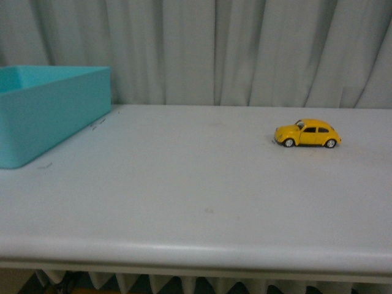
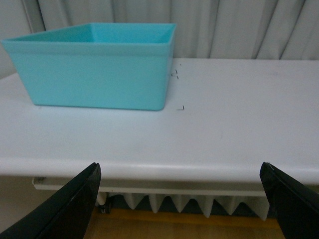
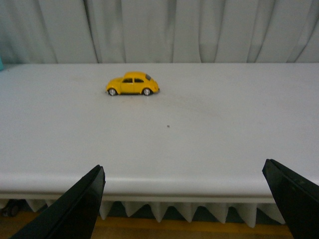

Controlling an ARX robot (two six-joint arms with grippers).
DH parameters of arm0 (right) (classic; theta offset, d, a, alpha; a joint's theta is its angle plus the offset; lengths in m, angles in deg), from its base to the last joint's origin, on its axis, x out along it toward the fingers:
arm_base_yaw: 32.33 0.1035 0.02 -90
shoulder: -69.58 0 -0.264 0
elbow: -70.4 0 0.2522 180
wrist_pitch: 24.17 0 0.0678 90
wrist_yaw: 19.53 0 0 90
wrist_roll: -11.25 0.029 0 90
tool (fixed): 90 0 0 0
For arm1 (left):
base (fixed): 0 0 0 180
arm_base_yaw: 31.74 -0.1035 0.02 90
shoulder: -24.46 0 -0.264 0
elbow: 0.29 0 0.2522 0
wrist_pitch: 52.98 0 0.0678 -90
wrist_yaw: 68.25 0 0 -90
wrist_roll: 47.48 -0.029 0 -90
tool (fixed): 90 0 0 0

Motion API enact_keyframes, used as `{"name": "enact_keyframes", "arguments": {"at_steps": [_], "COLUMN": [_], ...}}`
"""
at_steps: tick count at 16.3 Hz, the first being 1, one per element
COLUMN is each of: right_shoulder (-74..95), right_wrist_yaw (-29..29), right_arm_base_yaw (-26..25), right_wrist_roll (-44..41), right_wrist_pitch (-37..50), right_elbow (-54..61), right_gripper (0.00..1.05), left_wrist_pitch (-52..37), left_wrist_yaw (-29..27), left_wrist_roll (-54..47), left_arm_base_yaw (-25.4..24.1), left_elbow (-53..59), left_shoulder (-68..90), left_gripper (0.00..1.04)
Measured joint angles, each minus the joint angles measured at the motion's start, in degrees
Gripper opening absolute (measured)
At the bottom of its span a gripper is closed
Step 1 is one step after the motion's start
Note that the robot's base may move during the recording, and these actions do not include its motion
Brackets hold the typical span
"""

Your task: Wind up and store yellow beetle toy

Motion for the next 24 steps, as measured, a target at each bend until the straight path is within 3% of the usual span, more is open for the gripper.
{"name": "enact_keyframes", "arguments": {"at_steps": [24], "right_shoulder": [0.0], "right_wrist_yaw": [0.0], "right_arm_base_yaw": [0.0], "right_wrist_roll": [0.1], "right_wrist_pitch": [0.1], "right_elbow": [0.0], "right_gripper": [0.98], "left_wrist_pitch": [0.0], "left_wrist_yaw": [-0.1], "left_wrist_roll": [0.2], "left_arm_base_yaw": [0.0], "left_elbow": [0.0], "left_shoulder": [0.0], "left_gripper": [0.98]}}
